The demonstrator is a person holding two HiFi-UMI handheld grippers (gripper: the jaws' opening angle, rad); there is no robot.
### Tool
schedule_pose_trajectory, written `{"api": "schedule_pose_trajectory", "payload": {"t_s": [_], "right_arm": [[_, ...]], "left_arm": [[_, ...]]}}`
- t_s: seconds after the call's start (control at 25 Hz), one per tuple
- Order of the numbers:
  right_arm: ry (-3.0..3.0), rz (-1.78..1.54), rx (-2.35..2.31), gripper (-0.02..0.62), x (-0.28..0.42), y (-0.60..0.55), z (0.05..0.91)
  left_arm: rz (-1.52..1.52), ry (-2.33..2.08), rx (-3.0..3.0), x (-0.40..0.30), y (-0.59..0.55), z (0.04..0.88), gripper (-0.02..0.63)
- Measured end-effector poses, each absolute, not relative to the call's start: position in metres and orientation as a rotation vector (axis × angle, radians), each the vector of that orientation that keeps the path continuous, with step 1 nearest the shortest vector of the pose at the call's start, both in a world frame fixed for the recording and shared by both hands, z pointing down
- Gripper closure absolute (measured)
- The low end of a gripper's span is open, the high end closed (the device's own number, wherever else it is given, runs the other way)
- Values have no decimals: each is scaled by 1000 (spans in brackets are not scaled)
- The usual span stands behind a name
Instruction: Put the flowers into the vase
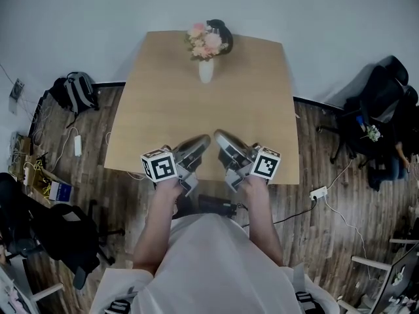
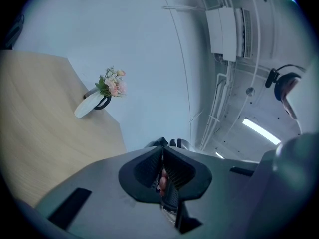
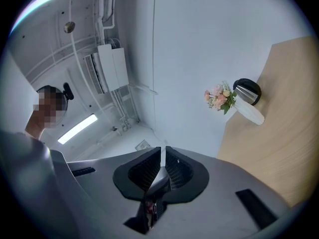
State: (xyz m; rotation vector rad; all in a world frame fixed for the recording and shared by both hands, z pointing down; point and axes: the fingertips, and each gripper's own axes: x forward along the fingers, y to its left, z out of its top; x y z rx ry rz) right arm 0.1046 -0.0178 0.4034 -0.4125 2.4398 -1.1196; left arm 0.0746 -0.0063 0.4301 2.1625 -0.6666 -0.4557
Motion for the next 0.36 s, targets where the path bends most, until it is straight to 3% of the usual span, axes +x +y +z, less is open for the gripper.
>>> {"api": "schedule_pose_trajectory", "payload": {"t_s": [0.36], "right_arm": [[2454, -1125, -406, 554, 91, -26, 405]], "left_arm": [[-463, -630, 2166, 70, -13, 432, 589]]}}
